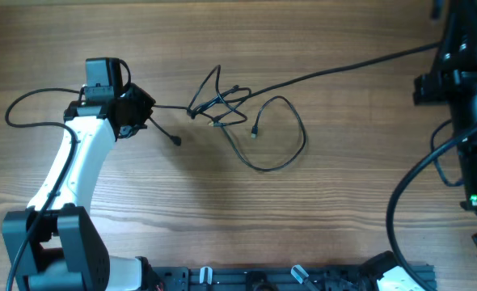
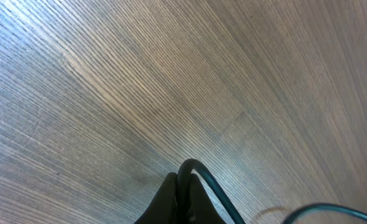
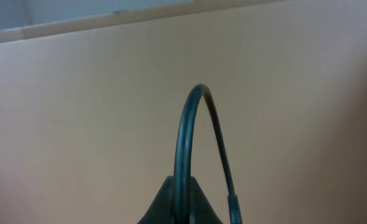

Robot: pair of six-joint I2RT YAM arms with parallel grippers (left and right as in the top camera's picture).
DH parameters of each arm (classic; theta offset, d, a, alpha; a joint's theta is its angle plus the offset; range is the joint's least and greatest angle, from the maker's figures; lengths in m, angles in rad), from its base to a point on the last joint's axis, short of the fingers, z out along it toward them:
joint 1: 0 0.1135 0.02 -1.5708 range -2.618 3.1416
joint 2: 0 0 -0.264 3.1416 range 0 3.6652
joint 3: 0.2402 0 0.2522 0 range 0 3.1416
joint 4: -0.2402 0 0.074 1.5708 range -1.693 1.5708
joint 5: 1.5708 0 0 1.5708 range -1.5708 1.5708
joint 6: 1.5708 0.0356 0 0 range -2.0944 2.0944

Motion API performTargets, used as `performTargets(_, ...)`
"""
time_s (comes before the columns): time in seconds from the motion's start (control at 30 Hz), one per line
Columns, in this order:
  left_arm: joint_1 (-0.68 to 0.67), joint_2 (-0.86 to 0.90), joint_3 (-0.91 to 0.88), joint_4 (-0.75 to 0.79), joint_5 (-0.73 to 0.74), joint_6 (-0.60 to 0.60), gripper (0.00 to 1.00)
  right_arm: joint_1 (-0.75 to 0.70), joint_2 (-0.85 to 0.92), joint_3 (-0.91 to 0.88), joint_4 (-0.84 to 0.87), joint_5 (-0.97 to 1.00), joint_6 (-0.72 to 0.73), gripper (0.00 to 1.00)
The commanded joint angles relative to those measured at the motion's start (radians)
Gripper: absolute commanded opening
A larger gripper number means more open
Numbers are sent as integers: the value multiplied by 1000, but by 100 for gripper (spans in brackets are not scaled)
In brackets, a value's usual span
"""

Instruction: Untangle cables

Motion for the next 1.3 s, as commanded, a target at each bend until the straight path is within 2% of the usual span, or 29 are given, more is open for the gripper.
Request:
performTargets(0.0, 3, 3, 12, -2, -48, -2, 4, -4, 24, 18, 149, 238, -263, 4)
performTargets(0.07, 3, 7, 12, -3, -47, -2, 4, -4, 55, 18, 205, 234, -343, 4)
performTargets(0.13, -2, 10, 12, -7, -42, -2, 4, -4, 87, 18, 156, 159, -345, 4)
performTargets(0.23, -32, 10, 12, -3, 15, 61, 4, -4, 187, 17, -43, 60, -256, 4)
performTargets(0.33, -77, 10, 12, -3, 95, 163, 4, -4, 288, 17, -134, 34, -177, 4)
performTargets(0.47, -118, 10, 12, -5, 102, 251, 4, -15, 413, 17, -220, -47, -106, 4)
performTargets(0.53, -113, 10, 12, -2, 98, 254, 4, -58, 450, 17, -268, -65, -42, 4)
performTargets(0.73, -68, 10, 12, -2, 99, 256, 4, -290, 515, 17, -402, -439, -8, 4)
performTargets(0.77, -68, 7, 13, 5, 141, 302, 4, -325, 528, 16, -417, -484, -9, 4)
performTargets(0.8, -68, -3, 16, 27, 206, 400, 4, -371, 548, 16, -439, -549, -11, 4)
performTargets(0.83, -69, -18, 27, 37, 233, 434, 4, -399, 563, 16, -453, -586, -12, 4)
performTargets(1.0, -68, -153, 115, 126, 295, 441, 4, -488, 650, 16, -514, -694, -12, 5)
performTargets(1.07, -68, -211, 121, 191, 349, 440, 4, -492, 676, 16, -517, -693, -11, 9)
performTargets(1.17, -68, -299, 121, 269, 386, 399, 4, -492, 709, 16, -518, -689, -11, 22)
performTargets(1.27, -69, -370, 121, 321, 405, 340, 4, -492, 734, 16, -523, -696, -11, 60)
